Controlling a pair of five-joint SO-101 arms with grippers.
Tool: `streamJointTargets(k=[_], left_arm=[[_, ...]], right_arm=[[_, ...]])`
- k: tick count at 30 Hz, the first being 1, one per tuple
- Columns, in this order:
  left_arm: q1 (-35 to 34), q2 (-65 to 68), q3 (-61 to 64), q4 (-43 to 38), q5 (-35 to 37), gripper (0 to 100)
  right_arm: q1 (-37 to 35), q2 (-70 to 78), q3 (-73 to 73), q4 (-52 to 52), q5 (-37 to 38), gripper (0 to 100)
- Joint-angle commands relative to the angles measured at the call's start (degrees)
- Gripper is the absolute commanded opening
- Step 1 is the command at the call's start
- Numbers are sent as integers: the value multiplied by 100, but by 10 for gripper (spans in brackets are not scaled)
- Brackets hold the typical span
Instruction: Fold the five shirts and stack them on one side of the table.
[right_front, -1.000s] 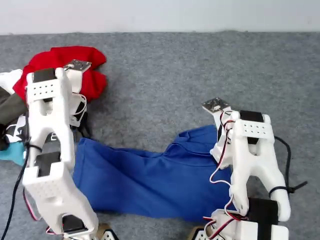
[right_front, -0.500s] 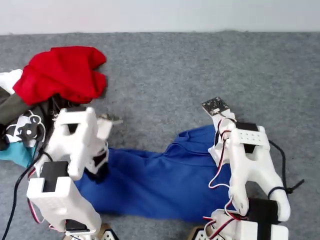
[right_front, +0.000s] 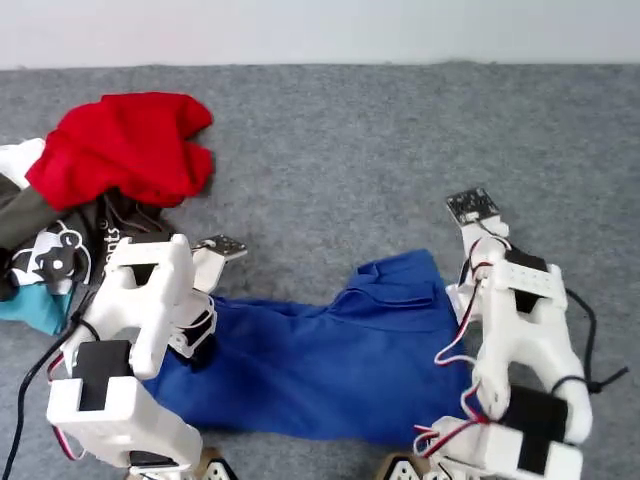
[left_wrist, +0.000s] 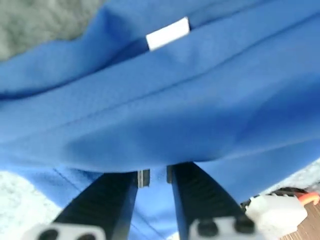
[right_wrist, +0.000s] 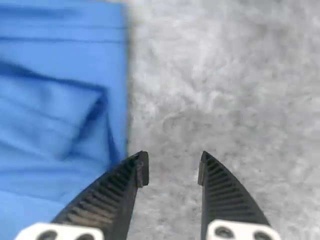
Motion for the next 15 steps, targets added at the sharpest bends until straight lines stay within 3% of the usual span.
streamJointTargets(k=[1, 6, 15], left_arm=[[0, 9, 233, -185, -79, 73], [0, 9, 233, -185, -79, 73], [0, 9, 242, -193, -79, 73]], right_arm=[[119, 338, -53, -233, 9, 173], [127, 426, -290, -189, -26, 173], [-558, -1095, -1081, 1965, -35, 173]])
